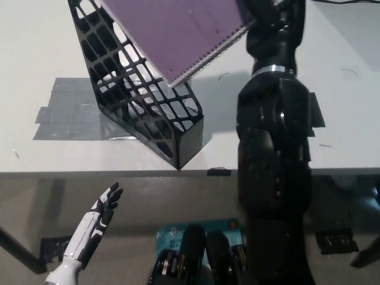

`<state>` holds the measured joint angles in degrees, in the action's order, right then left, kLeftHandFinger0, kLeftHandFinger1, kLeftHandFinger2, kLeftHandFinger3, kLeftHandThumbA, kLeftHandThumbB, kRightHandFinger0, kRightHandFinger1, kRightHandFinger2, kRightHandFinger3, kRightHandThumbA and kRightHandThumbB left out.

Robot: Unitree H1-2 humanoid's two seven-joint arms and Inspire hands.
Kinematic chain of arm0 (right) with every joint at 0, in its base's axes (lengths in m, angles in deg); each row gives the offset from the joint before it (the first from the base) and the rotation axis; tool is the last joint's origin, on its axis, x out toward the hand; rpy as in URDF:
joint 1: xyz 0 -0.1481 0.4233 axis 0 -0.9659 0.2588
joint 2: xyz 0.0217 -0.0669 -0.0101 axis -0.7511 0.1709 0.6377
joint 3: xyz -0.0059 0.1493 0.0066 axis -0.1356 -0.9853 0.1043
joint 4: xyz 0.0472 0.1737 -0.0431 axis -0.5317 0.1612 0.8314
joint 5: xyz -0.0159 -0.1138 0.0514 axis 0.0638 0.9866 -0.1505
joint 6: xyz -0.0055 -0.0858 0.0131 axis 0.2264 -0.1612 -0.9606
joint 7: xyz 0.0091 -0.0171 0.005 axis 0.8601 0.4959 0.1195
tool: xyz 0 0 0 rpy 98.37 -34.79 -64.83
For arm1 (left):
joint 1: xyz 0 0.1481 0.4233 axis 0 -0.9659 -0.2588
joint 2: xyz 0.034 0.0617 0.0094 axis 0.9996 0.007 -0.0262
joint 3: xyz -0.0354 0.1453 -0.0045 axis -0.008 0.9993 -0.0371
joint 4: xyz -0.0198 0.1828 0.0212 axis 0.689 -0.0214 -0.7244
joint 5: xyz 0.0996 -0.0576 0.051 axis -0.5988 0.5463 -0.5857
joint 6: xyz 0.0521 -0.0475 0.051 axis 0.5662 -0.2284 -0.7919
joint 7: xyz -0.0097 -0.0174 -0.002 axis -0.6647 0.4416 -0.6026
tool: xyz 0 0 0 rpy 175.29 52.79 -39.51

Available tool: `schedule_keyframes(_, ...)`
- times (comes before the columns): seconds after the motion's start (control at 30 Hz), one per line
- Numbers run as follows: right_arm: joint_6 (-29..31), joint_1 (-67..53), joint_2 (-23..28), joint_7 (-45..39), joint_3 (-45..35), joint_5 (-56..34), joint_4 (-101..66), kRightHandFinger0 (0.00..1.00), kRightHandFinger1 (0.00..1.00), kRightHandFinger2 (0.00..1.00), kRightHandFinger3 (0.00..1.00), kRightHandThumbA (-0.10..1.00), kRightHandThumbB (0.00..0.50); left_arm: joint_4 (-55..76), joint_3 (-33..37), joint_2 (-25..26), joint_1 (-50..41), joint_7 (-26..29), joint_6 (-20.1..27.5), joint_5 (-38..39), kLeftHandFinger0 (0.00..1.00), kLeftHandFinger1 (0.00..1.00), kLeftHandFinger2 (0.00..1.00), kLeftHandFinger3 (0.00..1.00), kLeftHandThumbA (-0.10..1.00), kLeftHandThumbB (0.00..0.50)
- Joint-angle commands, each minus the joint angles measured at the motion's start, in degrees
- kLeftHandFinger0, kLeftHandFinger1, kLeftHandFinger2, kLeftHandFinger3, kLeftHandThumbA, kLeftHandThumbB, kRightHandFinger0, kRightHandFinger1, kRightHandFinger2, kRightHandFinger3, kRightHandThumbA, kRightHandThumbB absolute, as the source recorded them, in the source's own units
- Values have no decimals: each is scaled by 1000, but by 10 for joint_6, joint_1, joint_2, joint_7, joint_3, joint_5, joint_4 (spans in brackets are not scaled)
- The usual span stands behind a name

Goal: A person hands a notebook to the robot and the robot grabs it with its right hand and places it in the magazine stand kept in the centre of the desk infront of it.

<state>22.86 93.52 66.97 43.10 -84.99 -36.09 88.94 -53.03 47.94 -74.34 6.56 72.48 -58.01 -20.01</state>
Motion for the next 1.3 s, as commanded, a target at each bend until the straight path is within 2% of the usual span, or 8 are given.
schedule_keyframes(0.0, 70, 30, -19, 8, 29, -1, 3, 0, 0, 0, 0, 822, 0, 18, 0, 11, 8, 0, 21, -1, 1000, 1000, 1000, 1000, 1000, 500)
schedule_keyframes(0.27, 95, 24, -19, 17, 49, -2, 18, 0, 0, 0, 0, 784, 0, 19, -1, 13, 11, -2, 21, 1, 1000, 1000, 1000, 1000, 1000, 500)
schedule_keyframes(0.77, 107, -1, -19, 20, 51, 18, 31, 0, 0, 0, 0, 774, 0, 17, 0, 12, 19, -3, 21, 2, 1000, 1000, 1000, 1000, 1000, 500)
schedule_keyframes(1.03, 106, -32, -18, 9, 61, 47, 31, 0, 0, 0, 0, 811, 0, 16, 0, 14, 23, -3, 21, -3, 1000, 1000, 1000, 1000, 1000, 500)
schedule_keyframes(1.27, 109, -60, -19, -1, 84, 64, 39, 0, 0, 0, 0, 752, 0, 15, 1, 17, 27, -5, 21, -1, 1000, 1000, 1000, 1000, 1000, 500)
